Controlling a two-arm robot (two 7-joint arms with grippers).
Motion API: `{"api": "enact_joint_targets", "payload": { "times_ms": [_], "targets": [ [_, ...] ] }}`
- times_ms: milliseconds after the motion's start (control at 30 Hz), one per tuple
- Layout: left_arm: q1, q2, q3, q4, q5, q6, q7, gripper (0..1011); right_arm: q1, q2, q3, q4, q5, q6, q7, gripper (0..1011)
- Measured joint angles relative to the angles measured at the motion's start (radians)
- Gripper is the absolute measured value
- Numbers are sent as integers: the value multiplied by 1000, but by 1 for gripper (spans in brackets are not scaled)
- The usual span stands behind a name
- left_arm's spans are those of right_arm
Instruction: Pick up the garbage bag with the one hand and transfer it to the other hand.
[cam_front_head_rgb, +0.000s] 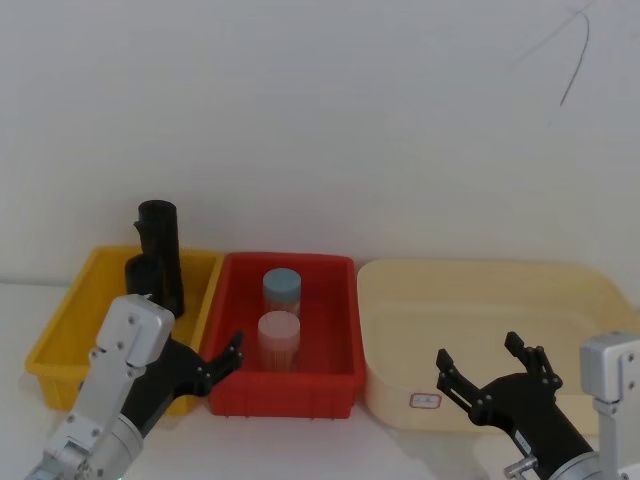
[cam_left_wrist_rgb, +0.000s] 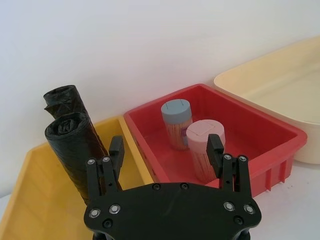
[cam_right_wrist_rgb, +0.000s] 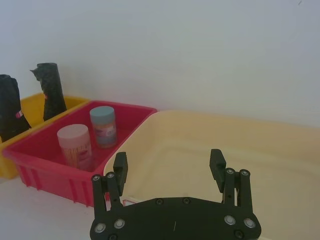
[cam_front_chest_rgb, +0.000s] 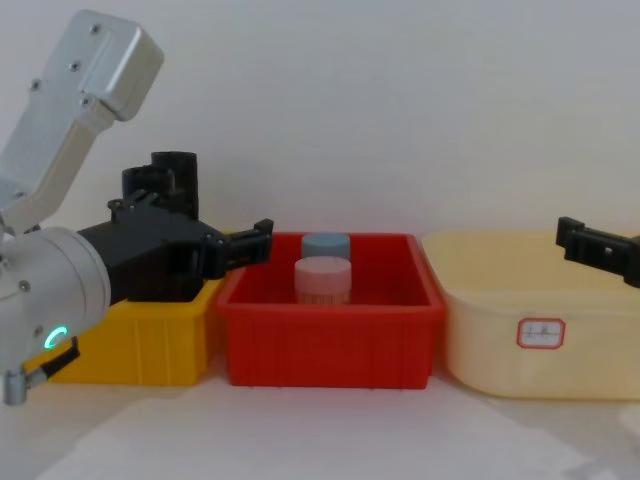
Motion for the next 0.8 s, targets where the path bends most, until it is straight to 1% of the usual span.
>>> {"api": "enact_joint_targets", "payload": {
  "times_ms": [800],
  "targets": [
    [0, 0, -1, 0, 0, -2, -2, 1000, 0, 0, 0, 0, 0, 0, 0, 1000]
  ]
}}
